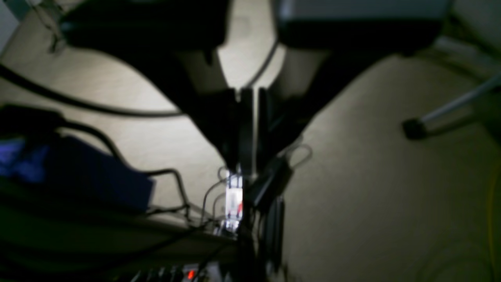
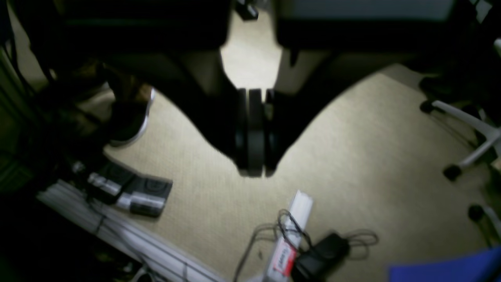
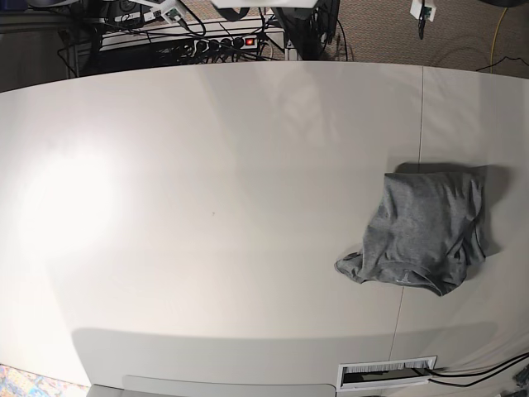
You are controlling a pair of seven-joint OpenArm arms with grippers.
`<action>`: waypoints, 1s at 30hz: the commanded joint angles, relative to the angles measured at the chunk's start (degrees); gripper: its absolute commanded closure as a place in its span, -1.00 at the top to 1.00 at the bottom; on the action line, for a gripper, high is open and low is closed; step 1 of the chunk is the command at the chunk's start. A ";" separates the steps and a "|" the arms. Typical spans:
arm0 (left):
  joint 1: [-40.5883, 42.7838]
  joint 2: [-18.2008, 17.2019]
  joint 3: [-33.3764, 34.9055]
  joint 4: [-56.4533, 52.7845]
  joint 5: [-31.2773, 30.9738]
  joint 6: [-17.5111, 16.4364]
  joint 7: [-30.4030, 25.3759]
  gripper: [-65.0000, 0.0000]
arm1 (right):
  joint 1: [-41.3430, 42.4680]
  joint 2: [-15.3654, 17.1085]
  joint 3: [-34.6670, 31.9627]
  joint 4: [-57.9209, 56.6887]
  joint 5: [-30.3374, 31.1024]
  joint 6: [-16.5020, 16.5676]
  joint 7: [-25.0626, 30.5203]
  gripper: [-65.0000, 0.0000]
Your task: Fold the T-shirt properly
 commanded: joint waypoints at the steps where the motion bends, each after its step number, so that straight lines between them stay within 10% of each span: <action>1: -0.20 -0.31 0.15 -2.51 -0.46 -0.37 -1.86 -1.00 | 0.72 0.35 -0.72 -2.73 -0.13 0.22 1.90 -1.00; 7: -10.78 -0.31 4.50 -22.71 -0.48 -0.37 -7.93 -1.00 | 12.09 -0.33 -5.99 -26.21 -1.05 -0.96 13.16 -1.00; 21: -27.02 2.27 21.46 -44.63 4.24 4.39 -13.40 -1.00 | 32.22 -10.91 -9.57 -58.38 -0.81 -33.31 20.46 -1.00; 30: -29.07 10.03 22.36 -50.51 12.22 7.26 -22.86 -1.00 | 36.89 -12.37 -9.57 -66.49 2.67 -34.12 21.24 -1.00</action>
